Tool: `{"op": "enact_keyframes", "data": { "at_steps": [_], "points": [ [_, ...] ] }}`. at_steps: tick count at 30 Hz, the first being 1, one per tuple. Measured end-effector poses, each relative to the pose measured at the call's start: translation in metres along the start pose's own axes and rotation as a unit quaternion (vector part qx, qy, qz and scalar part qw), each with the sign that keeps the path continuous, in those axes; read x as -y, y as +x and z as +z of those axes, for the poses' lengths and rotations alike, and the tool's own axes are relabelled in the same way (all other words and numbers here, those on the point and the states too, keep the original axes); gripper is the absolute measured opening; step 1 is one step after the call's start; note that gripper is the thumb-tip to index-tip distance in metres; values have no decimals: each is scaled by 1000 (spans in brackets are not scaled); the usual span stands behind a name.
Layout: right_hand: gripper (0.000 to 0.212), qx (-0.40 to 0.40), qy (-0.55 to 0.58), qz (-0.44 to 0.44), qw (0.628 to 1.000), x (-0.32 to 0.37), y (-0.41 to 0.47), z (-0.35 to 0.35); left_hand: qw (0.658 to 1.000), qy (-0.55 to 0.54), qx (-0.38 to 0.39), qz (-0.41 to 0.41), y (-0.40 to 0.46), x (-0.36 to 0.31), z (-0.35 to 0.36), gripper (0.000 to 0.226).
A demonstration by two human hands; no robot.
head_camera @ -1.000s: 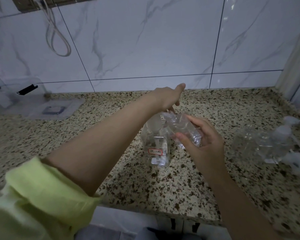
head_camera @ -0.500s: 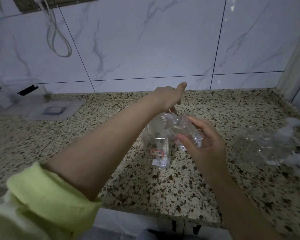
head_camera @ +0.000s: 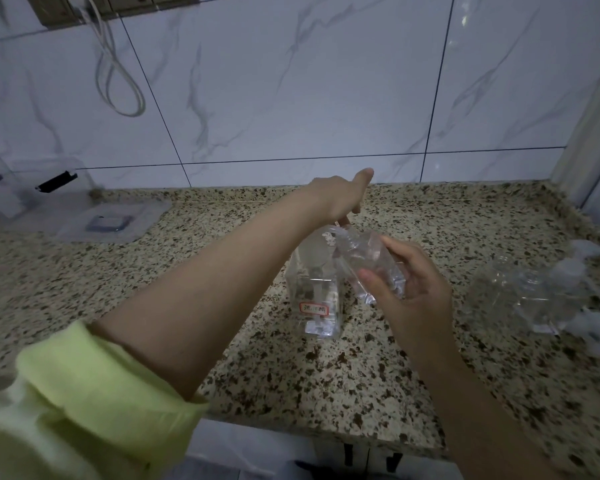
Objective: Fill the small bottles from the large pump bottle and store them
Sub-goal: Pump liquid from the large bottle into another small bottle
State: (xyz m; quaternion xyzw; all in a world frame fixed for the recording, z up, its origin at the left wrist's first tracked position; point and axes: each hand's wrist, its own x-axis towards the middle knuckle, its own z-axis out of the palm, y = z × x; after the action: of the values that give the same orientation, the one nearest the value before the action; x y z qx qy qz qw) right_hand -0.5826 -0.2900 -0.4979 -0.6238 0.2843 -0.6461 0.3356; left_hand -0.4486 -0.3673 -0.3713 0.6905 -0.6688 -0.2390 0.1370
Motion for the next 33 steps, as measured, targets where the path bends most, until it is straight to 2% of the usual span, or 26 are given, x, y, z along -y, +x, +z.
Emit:
{"op": "enact_keyframes", "data": {
  "at_steps": [7, 15, 17, 22, 28, 33],
  "points": [
    [39, -22, 40, 57, 997, 2, 0, -4, 993, -117, -2, -4, -1, 1, -11, 75],
    [35, -48, 48, 123, 990, 15, -2, -18, 952, -301, 46, -8, -7, 11, -19, 69],
    [33, -52, 50, 146, 987, 18, -3, -24, 956, -288, 55, -1, -7, 9, -20, 60],
    [33, -46, 39, 183, 981, 27, -5, -43, 990, -124, 34, 50, -16, -9, -28, 35],
    [31, -19, 8, 222, 975, 41, -12, -61, 983, -140, 1, 118, -30, -30, -27, 26],
    [30, -12, -42, 218, 975, 50, -27, -74, 969, -132, -75, 197, -55, -50, -10, 16]
  ]
}}
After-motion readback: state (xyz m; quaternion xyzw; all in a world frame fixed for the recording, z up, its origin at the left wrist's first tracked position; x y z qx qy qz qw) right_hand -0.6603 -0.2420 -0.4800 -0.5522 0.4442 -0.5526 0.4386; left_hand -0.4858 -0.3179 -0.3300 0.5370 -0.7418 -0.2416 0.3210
